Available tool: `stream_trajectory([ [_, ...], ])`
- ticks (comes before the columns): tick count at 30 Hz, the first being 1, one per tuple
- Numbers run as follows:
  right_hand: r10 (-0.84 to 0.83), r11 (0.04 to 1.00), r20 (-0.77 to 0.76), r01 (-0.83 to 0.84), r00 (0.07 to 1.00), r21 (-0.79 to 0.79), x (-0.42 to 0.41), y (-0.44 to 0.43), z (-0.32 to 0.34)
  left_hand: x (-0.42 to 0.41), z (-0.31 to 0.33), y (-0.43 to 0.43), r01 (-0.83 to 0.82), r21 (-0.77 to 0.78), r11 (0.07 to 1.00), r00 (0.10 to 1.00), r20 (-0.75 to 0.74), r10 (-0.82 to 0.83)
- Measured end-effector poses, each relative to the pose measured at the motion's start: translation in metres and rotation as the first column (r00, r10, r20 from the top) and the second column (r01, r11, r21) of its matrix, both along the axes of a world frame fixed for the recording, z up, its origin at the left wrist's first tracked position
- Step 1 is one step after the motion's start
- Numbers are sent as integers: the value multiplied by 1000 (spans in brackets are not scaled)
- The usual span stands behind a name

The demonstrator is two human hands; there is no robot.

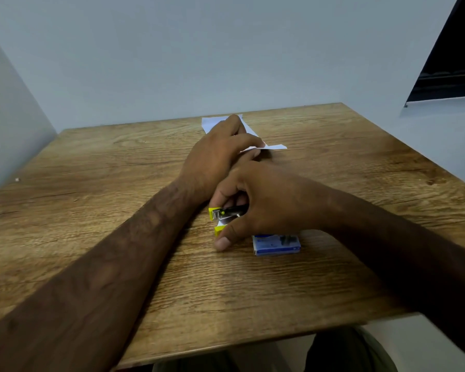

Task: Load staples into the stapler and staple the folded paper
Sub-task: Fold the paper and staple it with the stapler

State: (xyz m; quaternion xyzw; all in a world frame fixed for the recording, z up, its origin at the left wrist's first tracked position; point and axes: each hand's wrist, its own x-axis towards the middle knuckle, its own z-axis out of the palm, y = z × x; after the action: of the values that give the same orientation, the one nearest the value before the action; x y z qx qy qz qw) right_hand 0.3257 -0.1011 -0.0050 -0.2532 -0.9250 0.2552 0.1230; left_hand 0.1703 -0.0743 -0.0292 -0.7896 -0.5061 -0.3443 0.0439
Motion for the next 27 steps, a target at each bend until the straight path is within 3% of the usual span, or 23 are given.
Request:
stream_trajectory([
  [9, 102, 994, 25, -101, 994, -45, -10, -16, 1, -3, -2, 2, 0, -12, 1000, 999, 38, 0],
  [12, 17, 999, -53, -19, 998, -44, 3, -3, 13, -3, 0, 1, -17, -25, 1000, 999, -36, 16],
  [15, -188, 964, -258, 228, 948, 135, 29, 28, 23, -2, 1, -1, -19, 20, 1000, 999, -28, 19],
  [18, -398, 827, -165, 431, 903, 361, 52, 58, 18, -2, 0, 0, -26, 66, 998, 999, -22, 27],
  [21, -420, 800, -56, 399, 906, 447, 57, 67, 0, -1, 0, -1, -9, 73, 997, 1000, -11, 10],
  [27, -369, 726, -179, 403, 912, 557, 50, 68, -10, 0, 0, -3, 26, 79, 997, 1000, 0, -26],
])
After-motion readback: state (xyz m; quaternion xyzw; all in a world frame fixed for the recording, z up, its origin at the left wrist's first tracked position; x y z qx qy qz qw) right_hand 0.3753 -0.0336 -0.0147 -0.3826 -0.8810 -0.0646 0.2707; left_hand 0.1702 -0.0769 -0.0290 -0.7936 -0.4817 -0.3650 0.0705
